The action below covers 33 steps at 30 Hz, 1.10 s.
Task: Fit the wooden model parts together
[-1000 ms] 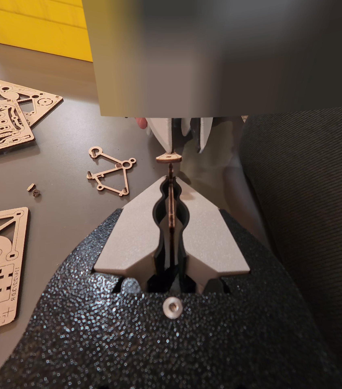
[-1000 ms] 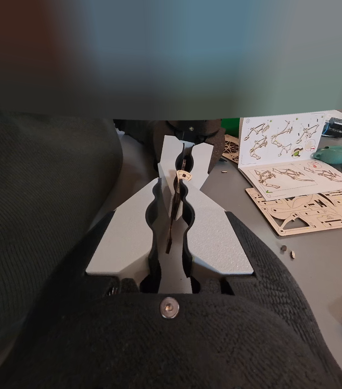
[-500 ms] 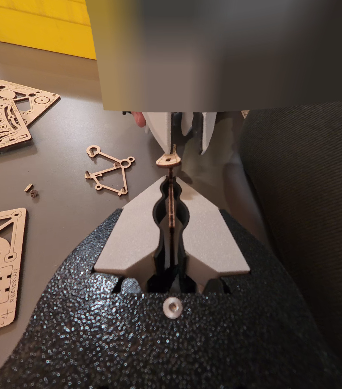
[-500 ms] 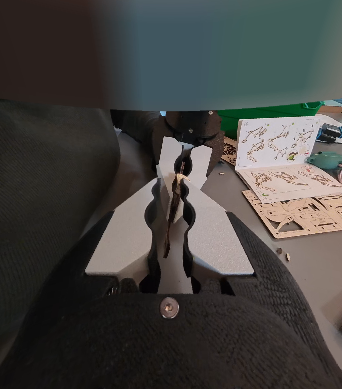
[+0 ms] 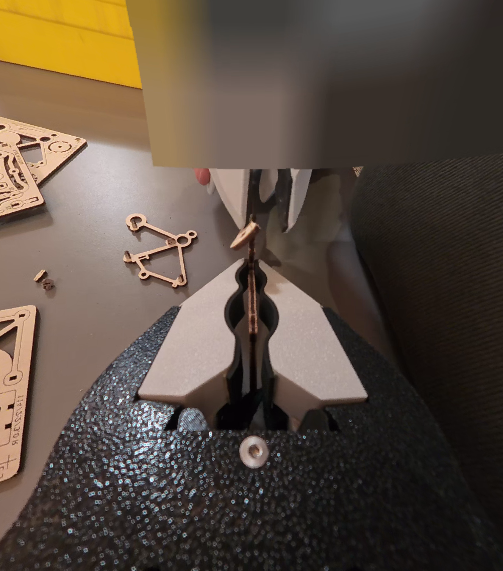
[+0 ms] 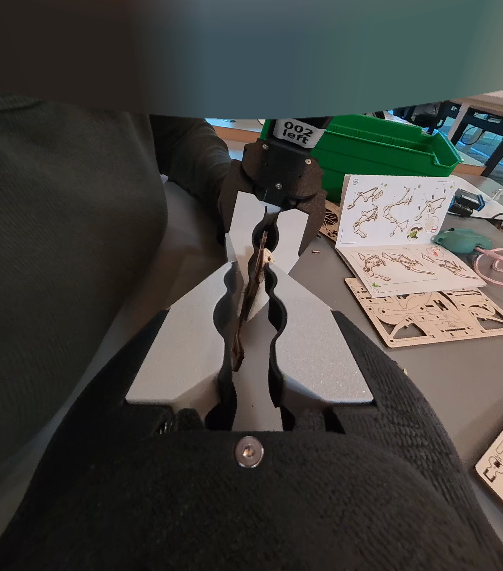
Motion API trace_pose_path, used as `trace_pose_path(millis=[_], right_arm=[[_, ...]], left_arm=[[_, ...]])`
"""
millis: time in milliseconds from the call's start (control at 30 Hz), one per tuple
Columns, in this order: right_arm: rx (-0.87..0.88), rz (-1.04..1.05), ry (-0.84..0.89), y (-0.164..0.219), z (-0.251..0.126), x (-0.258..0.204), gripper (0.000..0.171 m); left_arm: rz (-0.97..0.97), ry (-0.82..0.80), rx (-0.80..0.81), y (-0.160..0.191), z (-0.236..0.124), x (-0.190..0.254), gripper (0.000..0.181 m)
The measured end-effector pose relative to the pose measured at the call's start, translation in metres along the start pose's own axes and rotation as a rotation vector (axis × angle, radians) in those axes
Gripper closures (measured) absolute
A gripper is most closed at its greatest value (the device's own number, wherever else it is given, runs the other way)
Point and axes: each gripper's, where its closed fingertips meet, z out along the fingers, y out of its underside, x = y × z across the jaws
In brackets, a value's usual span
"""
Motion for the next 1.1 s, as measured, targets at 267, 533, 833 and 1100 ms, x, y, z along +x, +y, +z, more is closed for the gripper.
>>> trace_pose_path(millis=[267, 533, 833, 1100], right_arm=[[0.004, -0.016, 0.013, -0.001, -0.001, 0.001, 0.160], [-0.004, -0.039, 0.046, 0.000, -0.001, 0.005, 0.168], [0.052, 0.043, 0.047, -0.006, -0.005, 0.010, 0.165], [0.097, 0.119, 0.126, -0.009, -0.015, 0.029, 0.162]], left_arm=[[-0.008, 0.003, 0.001, 0.000, 0.000, 0.000, 0.181], [-0.007, 0.004, 0.000, 0.000, 0.000, 0.000, 0.181], [-0.008, 0.005, 0.001, 0.000, 0.000, 0.000, 0.181], [-0.007, 0.005, 0.002, 0.000, 0.000, 0.000, 0.181]])
